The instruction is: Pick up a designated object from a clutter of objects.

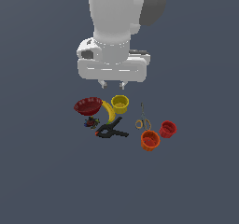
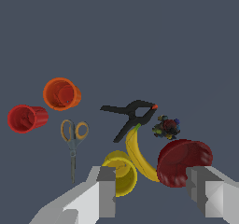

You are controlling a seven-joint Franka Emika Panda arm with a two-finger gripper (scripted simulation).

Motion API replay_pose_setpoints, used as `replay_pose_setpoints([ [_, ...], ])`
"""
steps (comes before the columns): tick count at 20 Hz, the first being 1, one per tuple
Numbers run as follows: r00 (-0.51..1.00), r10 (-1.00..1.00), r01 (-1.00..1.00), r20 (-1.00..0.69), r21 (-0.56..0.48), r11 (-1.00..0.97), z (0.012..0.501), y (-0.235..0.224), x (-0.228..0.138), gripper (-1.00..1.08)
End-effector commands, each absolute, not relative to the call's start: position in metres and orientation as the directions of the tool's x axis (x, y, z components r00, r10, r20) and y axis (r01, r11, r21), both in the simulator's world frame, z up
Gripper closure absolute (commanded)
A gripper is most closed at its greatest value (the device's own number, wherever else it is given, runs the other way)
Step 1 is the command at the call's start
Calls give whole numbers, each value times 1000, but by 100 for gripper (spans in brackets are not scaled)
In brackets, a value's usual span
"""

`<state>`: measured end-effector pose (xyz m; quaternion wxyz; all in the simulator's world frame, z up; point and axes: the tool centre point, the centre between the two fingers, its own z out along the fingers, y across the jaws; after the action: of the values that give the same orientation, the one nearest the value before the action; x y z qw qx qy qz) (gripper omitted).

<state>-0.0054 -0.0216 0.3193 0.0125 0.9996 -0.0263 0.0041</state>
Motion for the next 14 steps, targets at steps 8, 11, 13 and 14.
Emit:
replay_pose_setpoints([
  [8, 997, -76, -76, 3, 26, -997, 313, -20, -6, -20],
  [11, 995, -100, -99, -3, 27, -995, 307, -18, -7, -20],
  [13, 993, -120, -120, -9, 29, -992, 302, -15, -7, -20],
  [14, 991, -132, -132, -12, 30, -991, 298, -14, -7, -20],
])
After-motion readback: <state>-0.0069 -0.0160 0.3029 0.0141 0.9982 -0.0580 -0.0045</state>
